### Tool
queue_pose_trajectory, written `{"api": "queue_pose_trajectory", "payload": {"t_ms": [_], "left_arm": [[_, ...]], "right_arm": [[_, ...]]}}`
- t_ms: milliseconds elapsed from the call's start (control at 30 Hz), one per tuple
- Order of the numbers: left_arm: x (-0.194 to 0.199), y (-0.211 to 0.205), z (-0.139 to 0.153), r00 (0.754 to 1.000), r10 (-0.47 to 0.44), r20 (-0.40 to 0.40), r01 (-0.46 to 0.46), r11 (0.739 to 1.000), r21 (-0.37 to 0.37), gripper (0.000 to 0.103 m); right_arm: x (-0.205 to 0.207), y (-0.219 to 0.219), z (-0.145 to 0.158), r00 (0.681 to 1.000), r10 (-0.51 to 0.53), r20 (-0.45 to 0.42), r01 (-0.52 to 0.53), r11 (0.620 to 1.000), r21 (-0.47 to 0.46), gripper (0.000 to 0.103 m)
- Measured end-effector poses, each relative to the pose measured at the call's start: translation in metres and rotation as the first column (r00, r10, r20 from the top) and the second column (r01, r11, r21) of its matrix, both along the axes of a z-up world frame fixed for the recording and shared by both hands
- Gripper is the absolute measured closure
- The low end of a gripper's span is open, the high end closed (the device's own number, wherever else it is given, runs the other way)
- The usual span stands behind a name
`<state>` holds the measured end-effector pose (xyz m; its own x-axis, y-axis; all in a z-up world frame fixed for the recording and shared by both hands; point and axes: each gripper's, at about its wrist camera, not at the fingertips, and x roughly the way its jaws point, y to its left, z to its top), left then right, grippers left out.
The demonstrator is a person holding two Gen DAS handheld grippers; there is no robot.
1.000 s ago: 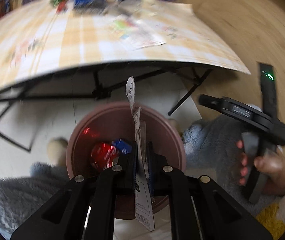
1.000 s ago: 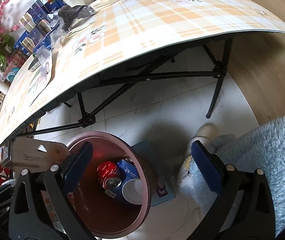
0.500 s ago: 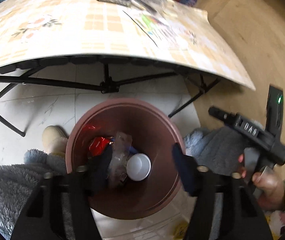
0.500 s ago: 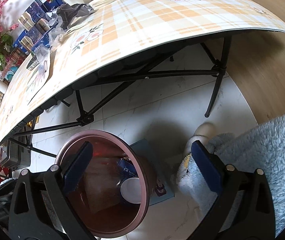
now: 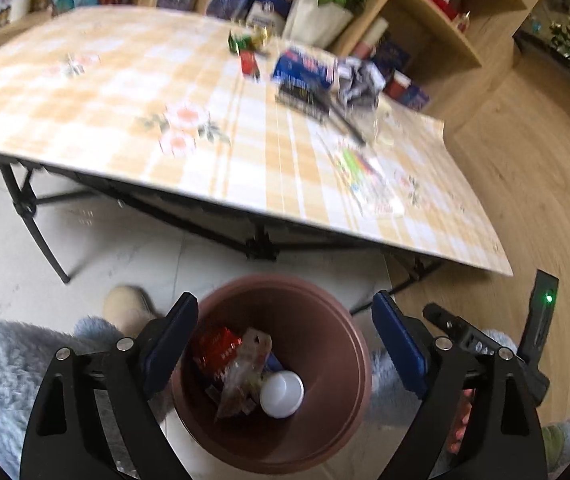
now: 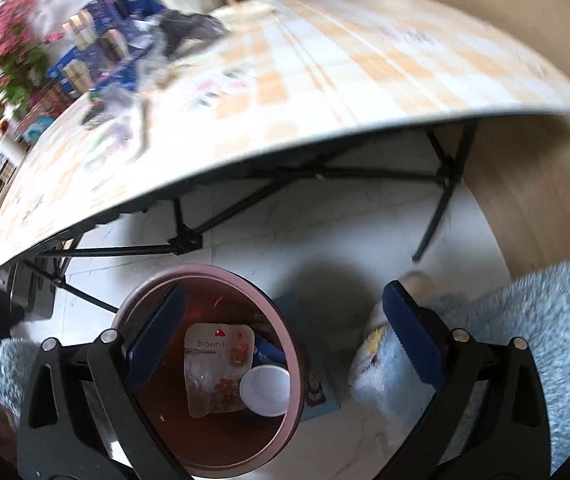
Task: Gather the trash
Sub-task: 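Move both tools back over the table toward the cream plastic lid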
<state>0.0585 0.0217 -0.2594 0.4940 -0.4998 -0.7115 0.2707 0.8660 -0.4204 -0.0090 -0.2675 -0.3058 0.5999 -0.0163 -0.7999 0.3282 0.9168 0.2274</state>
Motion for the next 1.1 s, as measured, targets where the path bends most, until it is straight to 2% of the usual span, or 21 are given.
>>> {"api": "queue_pose_trajectory", "payload": {"t_ms": [233, 433, 500, 700, 767, 867, 1100], "left_arm": [[-0.006, 0.002, 0.010, 0.997, 0.031, 0.075, -0.033, 0.999, 0.016, 0.015], [-0.009, 0.006, 0.016, 0.992, 0.055, 0.113, -0.059, 0.998, 0.026, 0.015], [-0.012, 0.008, 0.019, 0.989, 0.067, 0.134, -0.070, 0.997, 0.020, 0.015], [-0.016, 0.003, 0.025, 0.983, 0.044, 0.179, -0.049, 0.998, 0.026, 0.015], [-0.015, 0.000, 0.025, 0.984, 0.037, 0.174, -0.042, 0.999, 0.029, 0.015], [-0.012, 0.002, 0.026, 0.986, 0.032, 0.163, -0.031, 0.999, -0.008, 0.015], [0.002, 0.019, 0.031, 0.984, 0.107, 0.144, -0.091, 0.989, -0.119, 0.014]], "right_arm": [[-0.004, 0.027, 0.028, 0.989, 0.109, 0.097, -0.091, 0.981, -0.174, 0.006], [-0.004, 0.031, 0.039, 0.975, 0.171, 0.143, -0.139, 0.969, -0.205, 0.006], [-0.004, 0.031, 0.045, 0.963, 0.212, 0.168, -0.179, 0.966, -0.188, 0.006], [-0.008, 0.027, 0.075, 0.924, 0.292, 0.248, -0.228, 0.939, -0.258, 0.006], [-0.009, 0.022, 0.088, 0.917, 0.292, 0.271, -0.217, 0.937, -0.272, 0.006], [-0.008, 0.012, 0.101, 0.915, 0.278, 0.293, -0.198, 0.941, -0.275, 0.006], [0.019, -0.025, 0.125, 0.935, 0.207, 0.288, -0.118, 0.948, -0.297, 0.006]]}}
